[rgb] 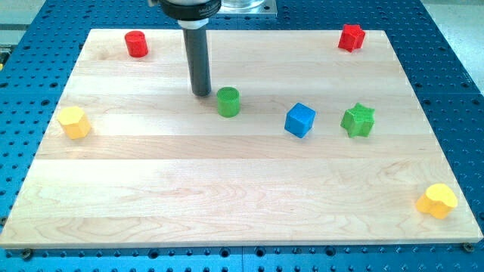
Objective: Place the green circle to the left of the blue cube
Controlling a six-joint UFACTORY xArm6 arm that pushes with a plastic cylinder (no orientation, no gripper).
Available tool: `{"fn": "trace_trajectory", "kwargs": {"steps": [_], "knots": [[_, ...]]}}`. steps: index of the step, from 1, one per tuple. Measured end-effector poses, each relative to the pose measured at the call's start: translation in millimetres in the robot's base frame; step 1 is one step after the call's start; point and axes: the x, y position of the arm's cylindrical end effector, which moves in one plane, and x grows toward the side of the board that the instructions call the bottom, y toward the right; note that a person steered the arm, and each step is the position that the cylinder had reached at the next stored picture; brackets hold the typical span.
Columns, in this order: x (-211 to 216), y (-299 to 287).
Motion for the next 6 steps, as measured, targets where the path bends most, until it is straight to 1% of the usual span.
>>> {"fn": "trace_trajectory", "kwargs": {"steps": [1,2,4,6], "knots": [[12,20],[16,20],[58,20],[31,-6]]}}
